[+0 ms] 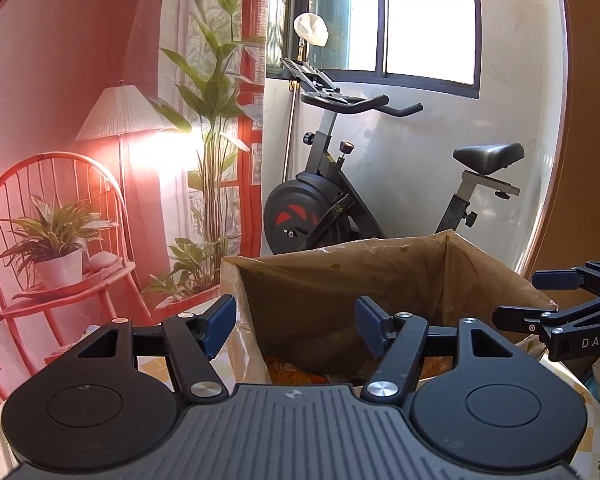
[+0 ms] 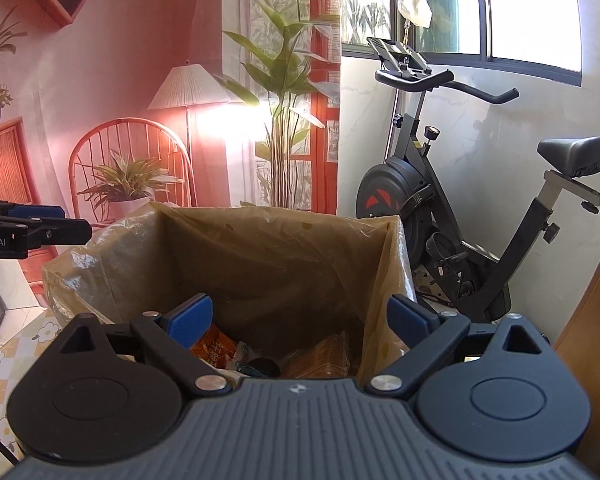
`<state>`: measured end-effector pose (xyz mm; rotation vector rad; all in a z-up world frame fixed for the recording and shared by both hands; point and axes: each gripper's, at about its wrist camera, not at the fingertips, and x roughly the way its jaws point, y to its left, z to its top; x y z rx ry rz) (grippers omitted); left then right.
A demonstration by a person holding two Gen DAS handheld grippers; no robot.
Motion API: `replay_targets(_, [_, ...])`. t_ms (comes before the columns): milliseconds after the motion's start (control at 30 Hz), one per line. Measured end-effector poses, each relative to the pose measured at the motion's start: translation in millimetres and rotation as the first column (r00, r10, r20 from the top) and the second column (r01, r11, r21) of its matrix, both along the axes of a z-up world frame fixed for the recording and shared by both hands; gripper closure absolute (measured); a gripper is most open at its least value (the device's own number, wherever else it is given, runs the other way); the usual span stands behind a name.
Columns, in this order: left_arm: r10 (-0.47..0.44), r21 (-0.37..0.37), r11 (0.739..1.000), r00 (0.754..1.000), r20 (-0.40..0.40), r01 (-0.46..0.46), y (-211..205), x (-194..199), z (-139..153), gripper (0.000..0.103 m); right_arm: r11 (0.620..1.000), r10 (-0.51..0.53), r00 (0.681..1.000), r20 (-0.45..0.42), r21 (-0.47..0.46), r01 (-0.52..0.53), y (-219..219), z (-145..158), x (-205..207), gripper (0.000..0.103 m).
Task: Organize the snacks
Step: 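Lift both packets into the box and open both grippers, then move both grippers back down to the remaining snacks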
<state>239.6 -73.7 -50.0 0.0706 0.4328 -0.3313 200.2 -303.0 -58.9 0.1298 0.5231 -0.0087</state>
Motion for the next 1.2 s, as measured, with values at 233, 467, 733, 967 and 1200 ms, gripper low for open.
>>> replay_targets(233, [0.017, -0.027, 0.999, 1.000, 0.016, -0.016, 30.5, -38.6, 0.6, 0.035, 0.999, 0.029, 0.998, 0.058, 0.033, -0.031, 5.9, 3.5, -42.4, 0.007])
replay_targets(467, [0.090, -0.056, 0.994, 0.996, 0.006, -0.090, 61.7, -71.8, -17.5, 0.035, 0.998, 0.052, 0.993, 0.105, 0.027, -0.055, 15.3, -2.6, -82.3, 0.007])
replay_targets(733, [0.186, -0.068, 0.980, 0.981, -0.060, -0.190, 88.5, -93.5, -54.9, 0.035, 0.997, 0.059, 0.995, 0.086, 0.042, -0.062, 21.4, -32.9, -109.0, 0.008])
replay_targets(967, [0.216, -0.058, 0.973, 0.968, -0.130, -0.225, 96.8, -107.1, -87.2, 0.035, 0.997, 0.056, 0.998, 0.030, 0.059, -0.058, 26.0, -67.7, -123.5, 0.008])
replay_targets(1200, [0.228, -0.052, 0.970, 0.961, -0.158, -0.239, 97.2, -109.7, -103.4, 0.035, 0.997, 0.038, 0.999, -0.018, 0.068, -0.037, 30.3, -91.3, -133.5, 0.008])
